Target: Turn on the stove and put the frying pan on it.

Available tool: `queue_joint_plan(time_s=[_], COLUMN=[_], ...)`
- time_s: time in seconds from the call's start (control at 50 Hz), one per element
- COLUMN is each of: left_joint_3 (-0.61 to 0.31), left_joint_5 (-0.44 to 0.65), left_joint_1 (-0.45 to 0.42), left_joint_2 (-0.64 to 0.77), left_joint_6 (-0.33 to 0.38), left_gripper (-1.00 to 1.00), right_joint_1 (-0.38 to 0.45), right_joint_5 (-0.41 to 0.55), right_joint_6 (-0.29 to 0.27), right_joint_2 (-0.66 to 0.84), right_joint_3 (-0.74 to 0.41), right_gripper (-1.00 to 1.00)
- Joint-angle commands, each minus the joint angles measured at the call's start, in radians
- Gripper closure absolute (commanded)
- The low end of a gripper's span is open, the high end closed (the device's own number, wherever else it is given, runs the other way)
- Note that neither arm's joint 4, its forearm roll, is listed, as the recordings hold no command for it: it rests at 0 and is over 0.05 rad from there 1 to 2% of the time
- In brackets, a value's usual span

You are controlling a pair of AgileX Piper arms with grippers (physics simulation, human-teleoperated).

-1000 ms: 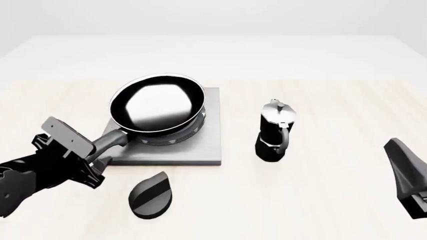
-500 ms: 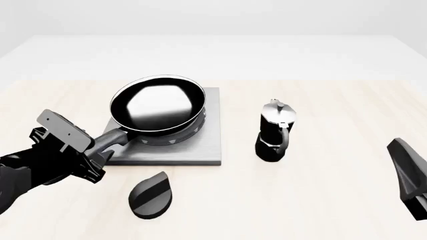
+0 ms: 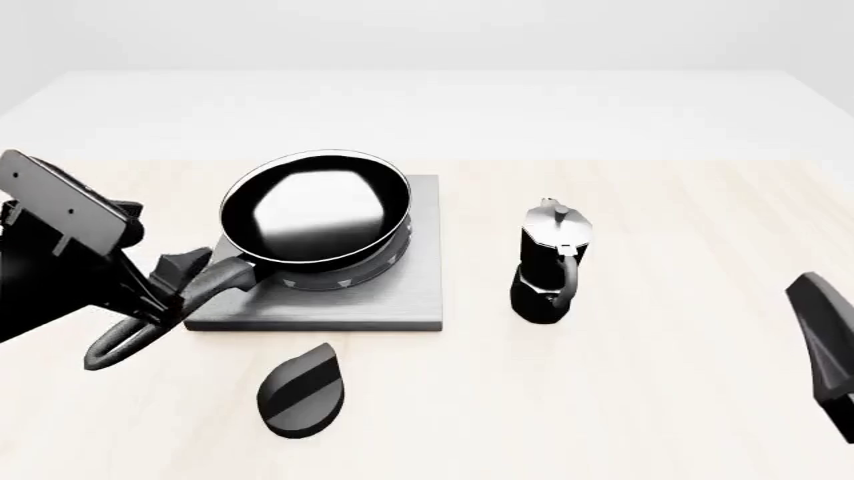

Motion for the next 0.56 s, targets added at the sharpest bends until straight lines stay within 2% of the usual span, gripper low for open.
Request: queue_joint_plan(time_s=[0.02, 0.16, 0.18, 0.3, 0.38, 0.44, 0.5, 0.56], left_joint_3=[-0.088, -0.114, -0.123, -0.124, -0.134, -0.130, -0.136, -0.138], left_joint_5=[0.171, 0.256, 0.274, 0.321, 0.364, 0.385, 0.423, 0.439], left_joint_1=[-0.041, -0.063, -0.070, -0.076, -0.081, -0.087, -0.086, -0.079], left_joint_2=[-0.176, -0.277, -0.299, -0.366, -0.437, -0.463, -0.526, -0.561], left_joint_6=[-0.069, -0.113, -0.136, -0.158, -0.220, -0.229, -0.289, -0.309], left_gripper=[-1.00, -1.00, -1.00, -1.00, -1.00, -1.00, -1.00, -1.00], right_joint_1=[0.003, 0.010, 0.012, 0.015, 0.014, 0.013, 0.013, 0.012], right_joint_5=[0.014, 0.017, 0.018, 0.024, 0.033, 0.036, 0.051, 0.054], right_joint_6=[0.002, 0.004, 0.004, 0.000, -0.002, -0.004, -0.008, -0.009], right_joint_2=[-0.010, -0.009, -0.009, -0.010, -0.012, -0.012, -0.018, -0.018], right_joint_3=[-0.014, -0.023, -0.026, -0.038, -0.055, -0.060, -0.079, -0.086], right_gripper=[-1.00, -1.00, -1.00, -1.00, -1.00, -1.00, -1.00, -1.00])
